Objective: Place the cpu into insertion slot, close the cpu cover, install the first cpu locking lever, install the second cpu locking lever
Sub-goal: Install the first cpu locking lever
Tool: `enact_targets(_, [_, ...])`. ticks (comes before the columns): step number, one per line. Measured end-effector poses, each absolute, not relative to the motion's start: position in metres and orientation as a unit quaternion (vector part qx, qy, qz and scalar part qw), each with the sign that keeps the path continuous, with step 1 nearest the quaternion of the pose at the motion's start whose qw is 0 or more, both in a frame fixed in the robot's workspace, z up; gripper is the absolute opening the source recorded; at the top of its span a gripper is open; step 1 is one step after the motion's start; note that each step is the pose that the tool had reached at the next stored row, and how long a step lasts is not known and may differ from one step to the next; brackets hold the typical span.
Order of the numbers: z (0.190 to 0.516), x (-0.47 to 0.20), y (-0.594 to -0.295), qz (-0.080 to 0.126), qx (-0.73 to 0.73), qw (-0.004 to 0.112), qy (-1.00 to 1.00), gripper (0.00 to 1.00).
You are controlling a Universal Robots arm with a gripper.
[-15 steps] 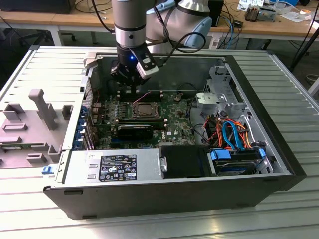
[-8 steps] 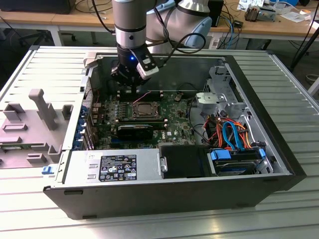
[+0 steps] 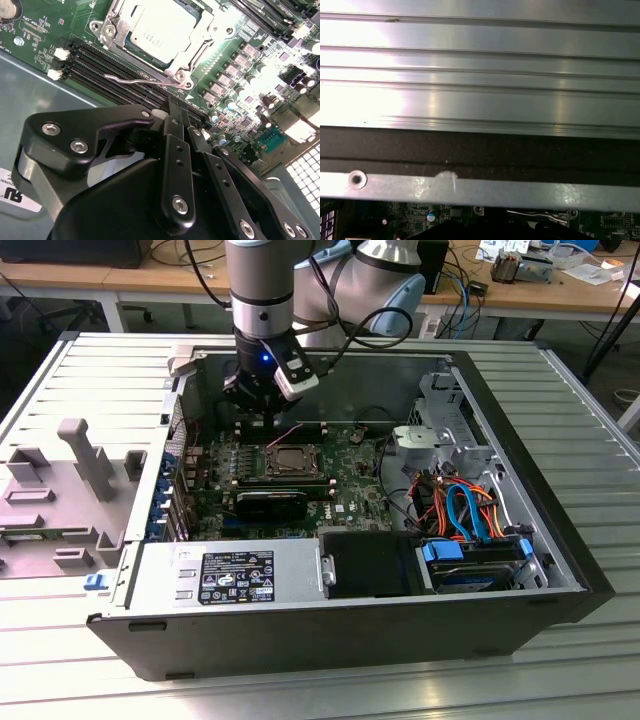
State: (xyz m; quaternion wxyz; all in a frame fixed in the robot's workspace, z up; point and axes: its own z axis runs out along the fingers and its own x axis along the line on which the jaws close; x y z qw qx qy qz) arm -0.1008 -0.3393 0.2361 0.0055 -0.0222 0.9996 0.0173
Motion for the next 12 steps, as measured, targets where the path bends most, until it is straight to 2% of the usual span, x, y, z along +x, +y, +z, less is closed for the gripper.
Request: enact_targets(12, [0.2335, -0.0999, -0.3393, 0.017, -0.022, 0.006, 1.000, 0.11])
